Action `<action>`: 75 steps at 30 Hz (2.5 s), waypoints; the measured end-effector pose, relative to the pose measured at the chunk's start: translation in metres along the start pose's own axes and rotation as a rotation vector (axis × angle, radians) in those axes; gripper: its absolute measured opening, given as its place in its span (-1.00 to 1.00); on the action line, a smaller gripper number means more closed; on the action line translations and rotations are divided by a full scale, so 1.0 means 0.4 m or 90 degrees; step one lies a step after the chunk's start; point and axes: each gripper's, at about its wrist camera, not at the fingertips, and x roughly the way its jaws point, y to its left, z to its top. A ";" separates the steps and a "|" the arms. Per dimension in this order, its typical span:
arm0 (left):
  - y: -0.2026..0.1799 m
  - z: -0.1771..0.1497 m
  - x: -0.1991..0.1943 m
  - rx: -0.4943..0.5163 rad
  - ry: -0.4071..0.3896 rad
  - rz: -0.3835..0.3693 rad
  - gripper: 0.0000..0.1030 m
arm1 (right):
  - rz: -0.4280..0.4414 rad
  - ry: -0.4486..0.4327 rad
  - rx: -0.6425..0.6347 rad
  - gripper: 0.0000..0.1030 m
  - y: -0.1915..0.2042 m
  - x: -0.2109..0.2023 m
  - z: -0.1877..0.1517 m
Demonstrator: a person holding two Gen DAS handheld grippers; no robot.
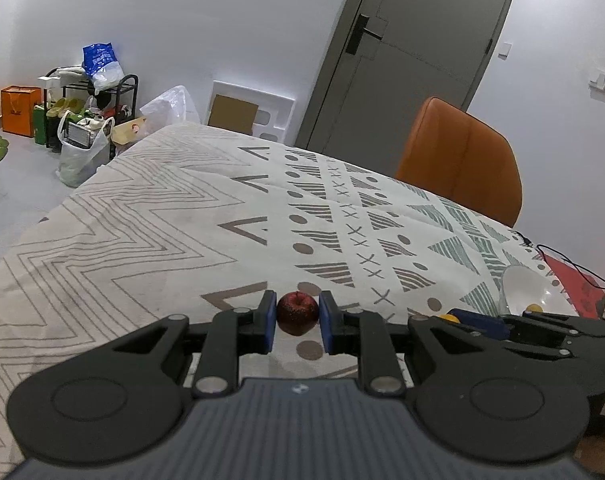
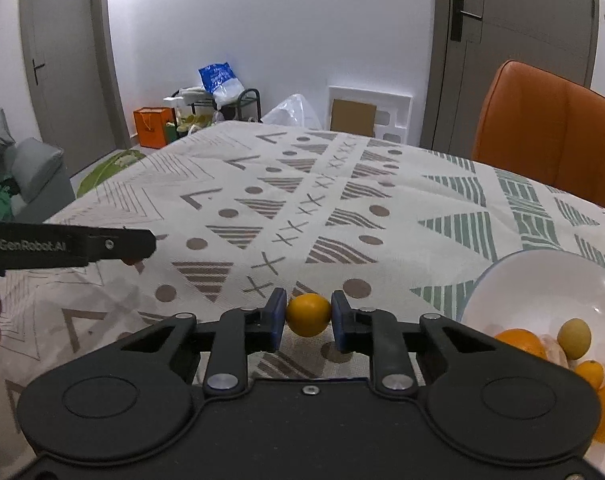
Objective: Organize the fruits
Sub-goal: 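Grasp the small yellow tangerine with the right tool while the left holds the red fruit, then carry the red fruit and tangerine over the white bowl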
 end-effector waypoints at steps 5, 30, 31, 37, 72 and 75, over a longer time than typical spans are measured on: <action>-0.021 -0.001 -0.011 0.009 -0.004 -0.010 -0.59 | -0.005 -0.014 0.012 -0.57 -0.009 -0.038 -0.002; -0.229 -0.043 -0.029 0.094 0.004 -0.080 -0.59 | -0.055 -0.073 0.100 -0.56 -0.137 -0.212 -0.078; -0.237 -0.044 -0.028 0.098 0.006 -0.083 -0.60 | -0.058 -0.074 0.103 -0.57 -0.144 -0.218 -0.084; -0.291 -0.058 -0.023 0.120 0.012 -0.097 -0.59 | -0.075 -0.080 0.128 -0.56 -0.191 -0.244 -0.118; -0.505 -0.116 -0.001 0.205 0.037 -0.154 -0.59 | -0.151 -0.115 0.226 -0.44 -0.373 -0.371 -0.232; -0.517 -0.119 -0.004 0.209 0.036 -0.159 -0.59 | -0.153 -0.116 0.230 -0.44 -0.378 -0.377 -0.237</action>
